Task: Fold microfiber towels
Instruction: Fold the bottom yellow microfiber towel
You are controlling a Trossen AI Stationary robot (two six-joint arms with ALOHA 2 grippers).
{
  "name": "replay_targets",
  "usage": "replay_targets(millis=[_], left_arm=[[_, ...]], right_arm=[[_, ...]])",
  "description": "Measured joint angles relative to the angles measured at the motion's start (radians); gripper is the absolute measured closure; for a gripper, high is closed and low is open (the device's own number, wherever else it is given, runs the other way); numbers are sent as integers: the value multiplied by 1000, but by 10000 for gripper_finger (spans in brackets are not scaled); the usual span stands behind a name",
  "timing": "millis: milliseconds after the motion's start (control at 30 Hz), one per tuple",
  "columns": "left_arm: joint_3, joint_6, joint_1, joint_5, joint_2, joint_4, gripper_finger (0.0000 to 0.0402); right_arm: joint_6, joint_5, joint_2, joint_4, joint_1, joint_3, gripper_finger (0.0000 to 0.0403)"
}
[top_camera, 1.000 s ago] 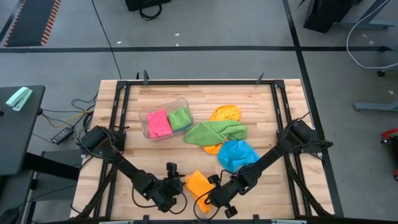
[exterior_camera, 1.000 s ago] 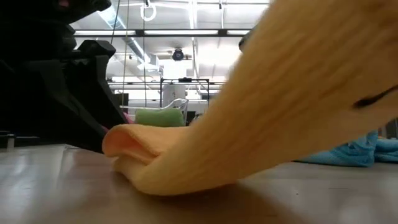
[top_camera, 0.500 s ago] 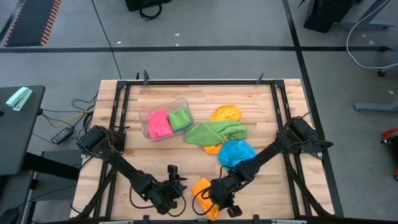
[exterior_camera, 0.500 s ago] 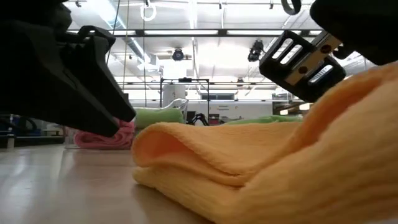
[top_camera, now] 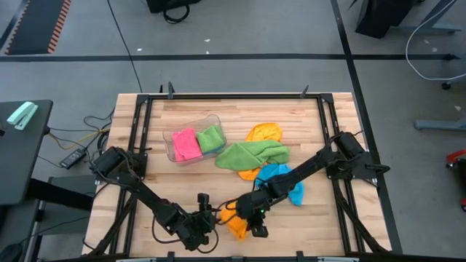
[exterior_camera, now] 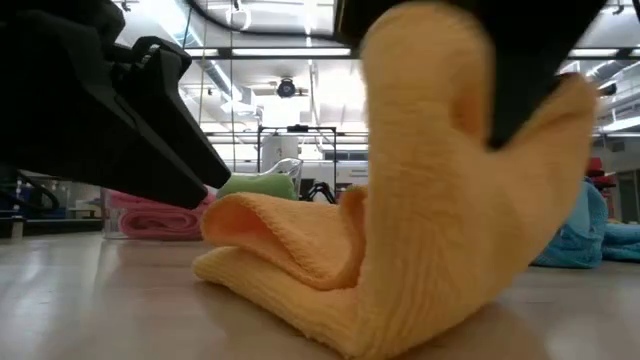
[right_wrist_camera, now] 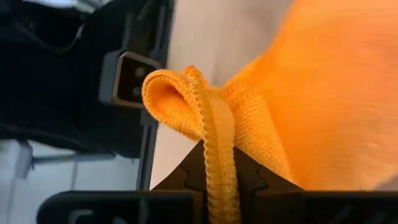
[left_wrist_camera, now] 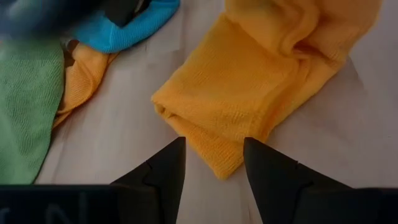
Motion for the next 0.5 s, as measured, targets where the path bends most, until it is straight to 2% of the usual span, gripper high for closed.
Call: replay_targets(millis=[133, 500], left_arm=[[0, 11, 15, 0, 6, -3, 230], [0, 42, 53, 16, 57, 31, 230]], right_arm=[[85, -6, 0, 0, -25, 0, 364], [182, -53, -1, 41, -57, 0, 364]])
